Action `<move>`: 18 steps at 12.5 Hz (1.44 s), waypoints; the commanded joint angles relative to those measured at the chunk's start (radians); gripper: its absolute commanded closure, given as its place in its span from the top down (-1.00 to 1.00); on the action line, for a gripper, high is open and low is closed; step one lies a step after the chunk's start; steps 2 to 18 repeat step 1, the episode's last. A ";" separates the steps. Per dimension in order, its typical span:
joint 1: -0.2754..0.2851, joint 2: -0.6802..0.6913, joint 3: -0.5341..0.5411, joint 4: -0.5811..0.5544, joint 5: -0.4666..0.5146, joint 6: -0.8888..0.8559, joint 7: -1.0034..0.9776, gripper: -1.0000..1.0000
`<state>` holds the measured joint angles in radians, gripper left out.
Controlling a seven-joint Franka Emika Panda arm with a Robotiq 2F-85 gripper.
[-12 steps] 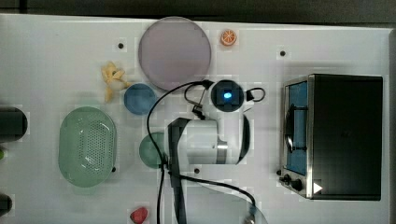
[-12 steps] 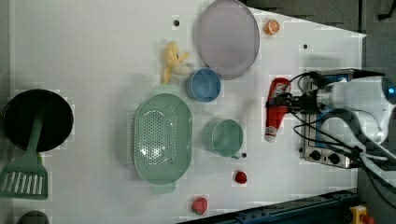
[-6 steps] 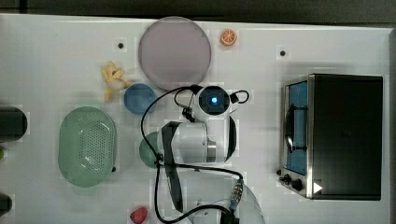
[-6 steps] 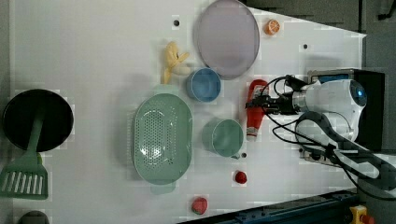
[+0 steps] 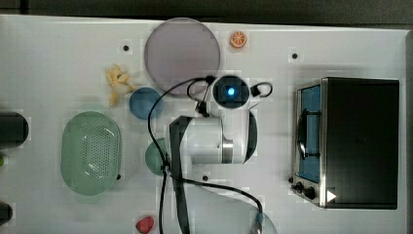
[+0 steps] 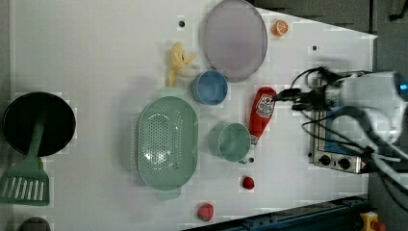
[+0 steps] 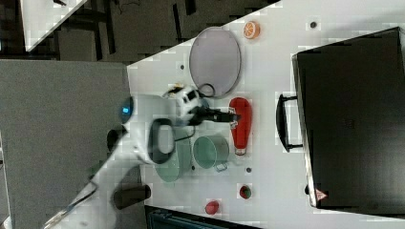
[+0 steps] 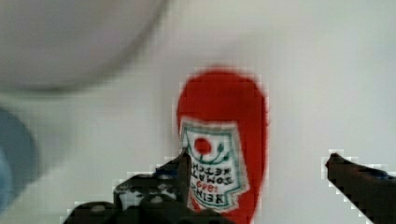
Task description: Pick ketchup from strainer and place it on the table
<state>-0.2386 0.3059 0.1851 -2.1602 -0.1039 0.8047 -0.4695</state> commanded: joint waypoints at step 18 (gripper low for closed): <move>-0.013 -0.129 0.006 0.192 0.007 -0.155 0.037 1.00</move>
